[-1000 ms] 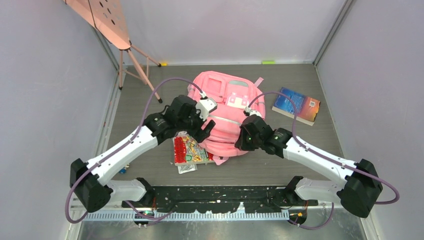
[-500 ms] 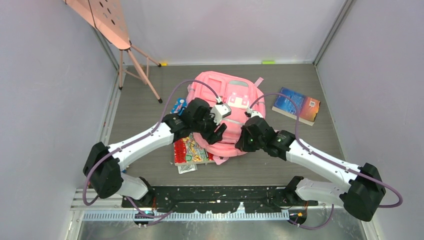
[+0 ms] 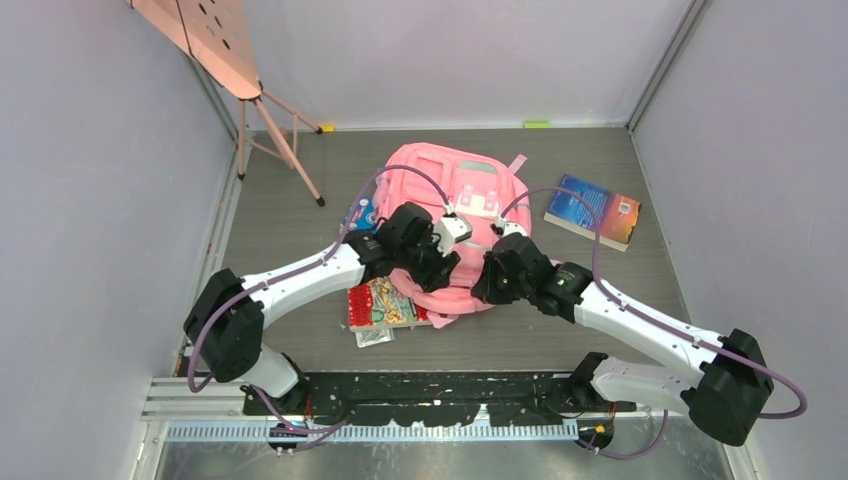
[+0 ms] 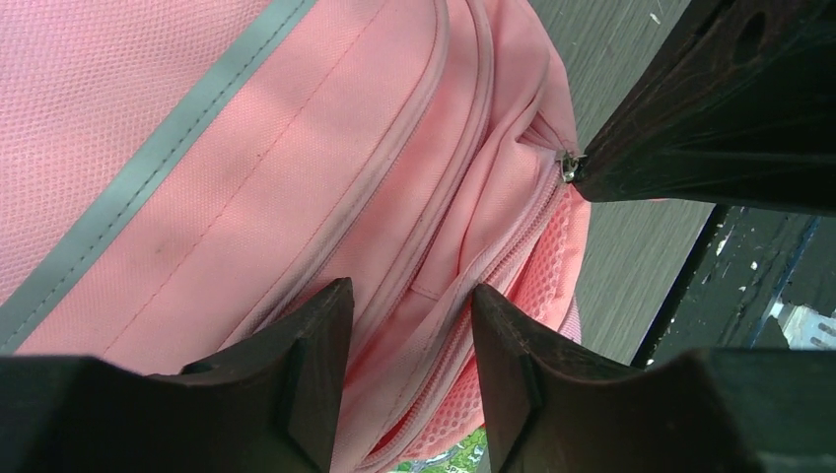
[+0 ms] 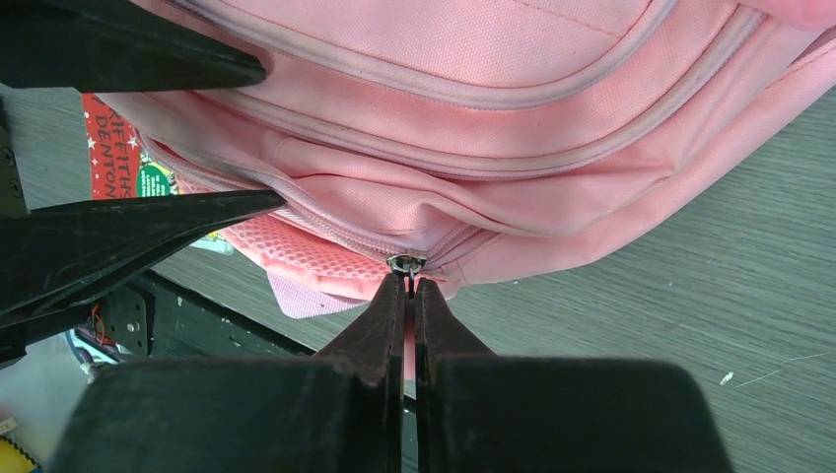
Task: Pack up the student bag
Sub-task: Unzip the student bag at the center of the board.
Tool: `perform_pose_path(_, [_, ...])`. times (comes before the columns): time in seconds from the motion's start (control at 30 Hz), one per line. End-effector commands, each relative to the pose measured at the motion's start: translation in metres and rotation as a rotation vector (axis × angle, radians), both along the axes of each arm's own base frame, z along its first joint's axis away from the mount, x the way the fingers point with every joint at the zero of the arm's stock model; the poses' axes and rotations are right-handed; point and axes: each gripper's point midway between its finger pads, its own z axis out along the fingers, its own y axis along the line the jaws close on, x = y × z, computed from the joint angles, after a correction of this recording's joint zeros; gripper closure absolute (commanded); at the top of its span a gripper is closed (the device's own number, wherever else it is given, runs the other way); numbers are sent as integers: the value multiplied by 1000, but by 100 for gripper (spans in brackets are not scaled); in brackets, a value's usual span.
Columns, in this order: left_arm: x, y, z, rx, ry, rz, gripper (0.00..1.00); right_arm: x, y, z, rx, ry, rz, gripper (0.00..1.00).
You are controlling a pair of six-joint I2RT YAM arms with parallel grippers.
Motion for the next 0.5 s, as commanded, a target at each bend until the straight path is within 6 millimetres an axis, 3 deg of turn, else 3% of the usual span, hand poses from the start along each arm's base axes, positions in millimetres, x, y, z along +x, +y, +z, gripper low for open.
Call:
perform_pose_path(0.0, [6, -16, 10, -42, -41, -11, 53, 4, 4, 15, 50, -49, 6, 100])
perform_pose_path(0.13, [-5, -19, 1, -19, -16, -39, 58, 5, 4, 20, 60, -61, 0, 100])
perform_pose_path(0.3, [-7, -12, 3, 26, -45, -28, 97, 9, -1, 26, 43, -76, -32, 100])
perform_pose_path(0.33, [-6, -9, 8, 27, -62, -15, 100, 9, -4, 26, 34, -75, -41, 100])
perform_pose_path(0.47, [8, 2, 39, 8, -163, 64, 100, 12, -16, 29, -15, -78, -96, 100])
